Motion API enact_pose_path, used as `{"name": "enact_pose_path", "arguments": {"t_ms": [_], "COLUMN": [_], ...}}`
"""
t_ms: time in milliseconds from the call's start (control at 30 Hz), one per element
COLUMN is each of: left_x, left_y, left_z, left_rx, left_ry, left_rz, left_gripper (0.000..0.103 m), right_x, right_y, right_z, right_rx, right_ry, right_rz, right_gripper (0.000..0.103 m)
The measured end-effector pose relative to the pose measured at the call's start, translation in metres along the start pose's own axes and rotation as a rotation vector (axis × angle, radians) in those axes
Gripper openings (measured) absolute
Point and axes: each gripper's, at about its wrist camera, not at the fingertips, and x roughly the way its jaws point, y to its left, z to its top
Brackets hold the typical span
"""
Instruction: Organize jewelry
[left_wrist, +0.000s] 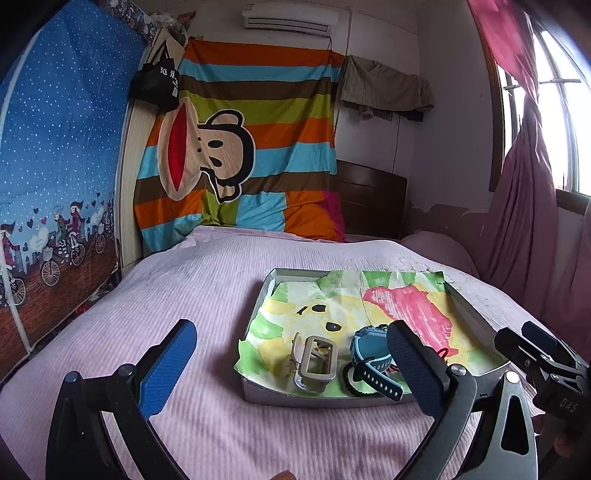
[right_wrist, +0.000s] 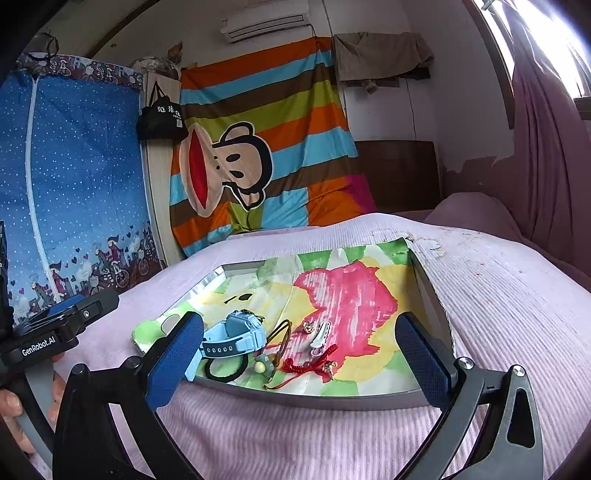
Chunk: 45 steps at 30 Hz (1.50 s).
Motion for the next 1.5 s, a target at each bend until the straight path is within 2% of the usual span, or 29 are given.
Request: {"name": "enact_pose_path", "arguments": {"t_ms": [267,633,1033,1500], "left_x": [-0.04,-0.089,-0.125,-0.142], "left_y": [-0.005,0.004,0.005,0.009], "left_z": [-0.011,-0.027,-0.053,-0.082], "left_rx": [0.059,0.044,0.063,0.071], "left_ry": [-0.062,-0.12,-0.102,-0.07], "left_rz": [0.013,0.0,-0.003,0.017], "left_gripper": [0.103,0.103,0.103,0.103], "right_x": [-0.038,-0.086,-0.139,-0.157], "right_y": [0.008,0.015,0.028,0.024], "right_z": [-0.009,-0.029,-0.05,-0.082], "right_rx": [-0.008,-0.001,-0.048,-0.02], "right_ry": [-0.034,-0.066,-0.097,-0.058], "right_rz": [0.016,0.021,0.015,0.016], "right_gripper": [0.102,0.102,0.102,0.102]}}
